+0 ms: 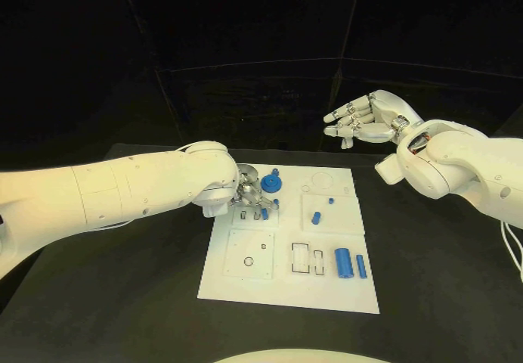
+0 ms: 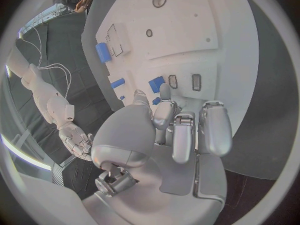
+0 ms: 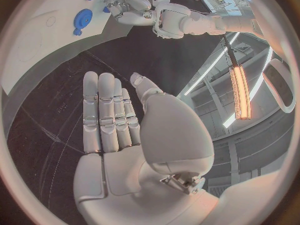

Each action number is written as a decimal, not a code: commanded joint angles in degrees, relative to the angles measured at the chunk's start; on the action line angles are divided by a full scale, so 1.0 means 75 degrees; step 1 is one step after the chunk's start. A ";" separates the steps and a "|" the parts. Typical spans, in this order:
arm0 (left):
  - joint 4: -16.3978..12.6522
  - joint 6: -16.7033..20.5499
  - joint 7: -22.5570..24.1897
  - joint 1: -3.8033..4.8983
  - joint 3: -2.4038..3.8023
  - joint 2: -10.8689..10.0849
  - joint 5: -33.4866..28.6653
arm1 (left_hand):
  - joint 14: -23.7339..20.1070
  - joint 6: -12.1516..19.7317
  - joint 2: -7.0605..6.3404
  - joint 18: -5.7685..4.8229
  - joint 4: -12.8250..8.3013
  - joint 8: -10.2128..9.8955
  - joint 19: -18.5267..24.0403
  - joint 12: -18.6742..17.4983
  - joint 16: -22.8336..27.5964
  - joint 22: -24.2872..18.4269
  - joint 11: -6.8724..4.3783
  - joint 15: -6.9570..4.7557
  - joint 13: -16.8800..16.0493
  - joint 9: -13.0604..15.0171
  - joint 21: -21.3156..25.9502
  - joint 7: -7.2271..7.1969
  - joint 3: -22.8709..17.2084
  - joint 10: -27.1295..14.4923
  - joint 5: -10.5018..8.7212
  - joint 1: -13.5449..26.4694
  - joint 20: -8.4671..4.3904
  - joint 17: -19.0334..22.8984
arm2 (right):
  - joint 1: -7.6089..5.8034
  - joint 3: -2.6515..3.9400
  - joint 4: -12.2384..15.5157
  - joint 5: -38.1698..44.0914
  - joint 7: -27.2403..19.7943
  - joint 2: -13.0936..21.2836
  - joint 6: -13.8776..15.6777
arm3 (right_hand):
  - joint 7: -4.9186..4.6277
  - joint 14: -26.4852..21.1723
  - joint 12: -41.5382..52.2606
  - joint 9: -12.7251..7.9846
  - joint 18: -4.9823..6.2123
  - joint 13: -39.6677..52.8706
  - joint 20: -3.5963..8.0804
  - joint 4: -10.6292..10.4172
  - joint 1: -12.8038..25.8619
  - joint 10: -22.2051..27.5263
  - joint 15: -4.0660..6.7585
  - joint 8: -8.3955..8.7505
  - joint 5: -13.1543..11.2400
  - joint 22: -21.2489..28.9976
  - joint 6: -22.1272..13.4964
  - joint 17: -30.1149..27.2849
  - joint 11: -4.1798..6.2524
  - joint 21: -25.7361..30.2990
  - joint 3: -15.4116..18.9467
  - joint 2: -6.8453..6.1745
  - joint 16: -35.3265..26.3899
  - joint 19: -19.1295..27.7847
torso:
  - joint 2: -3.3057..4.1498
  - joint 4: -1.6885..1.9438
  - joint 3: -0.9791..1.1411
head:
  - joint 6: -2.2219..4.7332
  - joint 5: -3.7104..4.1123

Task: Assemble the parts on the task board

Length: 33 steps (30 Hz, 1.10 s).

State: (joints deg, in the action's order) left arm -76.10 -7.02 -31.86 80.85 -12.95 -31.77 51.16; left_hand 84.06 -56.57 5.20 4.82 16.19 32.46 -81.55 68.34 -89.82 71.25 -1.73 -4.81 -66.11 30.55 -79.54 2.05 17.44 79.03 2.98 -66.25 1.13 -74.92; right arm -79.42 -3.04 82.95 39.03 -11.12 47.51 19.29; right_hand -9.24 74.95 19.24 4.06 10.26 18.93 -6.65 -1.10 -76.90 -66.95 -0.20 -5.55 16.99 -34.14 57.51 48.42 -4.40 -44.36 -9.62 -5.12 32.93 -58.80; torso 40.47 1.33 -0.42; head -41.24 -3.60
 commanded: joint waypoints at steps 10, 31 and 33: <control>-0.0013 -0.0236 -0.0112 0.0009 -0.0008 -0.0003 -0.0030 | 0.0792 0.0089 0.0038 -0.0126 -0.0063 0.0088 -0.0027 -0.0016 -0.0023 0.0011 -0.0025 -0.0059 0.0037 0.0109 -0.0043 0.0007 0.0012 -0.0027 -0.0029 -0.0158 -0.0006 -0.2011 | -0.0017 0.0006 0.0048 0.0019 -0.0012 -0.0005 0.0109 | 0.0009 0.0087 0.0034 0.0008 0.0027 -0.0023 0.0031 -0.0001 -0.0010 0.0038 0.0008 -0.0028 0.0073 -0.0010 -0.0025 -0.0051 0.0010 0.0029 -0.0056 -0.0046 -0.0050 -0.0016 | 0.0003 0.0006 -0.0001 | -0.0004 -0.0003; -0.0013 -0.0209 0.0043 0.0008 -0.0011 0.0026 -0.0061 | 0.0792 0.0366 0.0437 -0.0096 -0.0781 0.0256 0.0071 -0.0054 -0.0023 -0.0080 -0.0030 -0.0059 0.0101 0.0537 0.0033 0.0004 -0.0678 -0.0097 -0.0019 -0.1234 0.0004 -0.2011 | -0.0017 0.0005 -0.0016 0.0021 0.0069 -0.0062 0.0046 | -0.0012 0.0074 0.0003 0.0003 0.0017 -0.0086 0.0019 -0.0018 0.0004 0.0103 -0.0015 -0.0023 0.0050 -0.0013 -0.0053 -0.0209 -0.0017 0.0066 -0.0073 -0.0058 -0.0161 0.0028 | 0.0008 -0.0003 -0.0003 | -0.0022 -0.0008; -0.0011 -0.0242 0.0080 0.0008 -0.0011 0.0030 -0.0074 | 0.0792 0.0392 0.0466 -0.0093 -0.0875 0.0248 0.0083 -0.0058 -0.0023 -0.0094 -0.0037 -0.0064 0.0104 0.0559 0.0044 -0.0006 -0.0790 -0.0106 -0.0018 -0.1351 0.0000 -0.2011 | -0.0017 0.0005 -0.0045 0.0022 0.0062 -0.0091 0.0037 | -0.0015 0.0078 0.0003 0.0002 0.0017 -0.0104 0.0012 -0.0036 0.0023 0.0106 -0.0022 -0.0024 -0.0029 -0.0014 -0.0060 -0.0253 -0.0022 0.0078 -0.0067 -0.0056 -0.0185 0.0041 | 0.0006 0.0001 -0.0005 | -0.0006 -0.0005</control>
State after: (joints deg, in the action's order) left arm -76.15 -8.03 -32.05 80.84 -13.05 -31.63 50.94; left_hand 84.05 -53.93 8.51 4.82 9.93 34.19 -81.39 68.12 -89.82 70.62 -1.85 -4.80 -65.38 34.67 -79.54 2.03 11.80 78.48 2.98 -75.77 1.19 -74.91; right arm -79.41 -3.05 82.66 39.08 -10.52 46.97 19.55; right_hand -9.24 75.35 19.24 4.05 10.24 18.22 -6.65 -1.09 -76.90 -66.51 -0.20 -5.55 17.15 -34.18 57.51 46.65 -4.40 -44.12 -9.93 -5.12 31.77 -58.80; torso 40.53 1.33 -0.44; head -41.38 -3.64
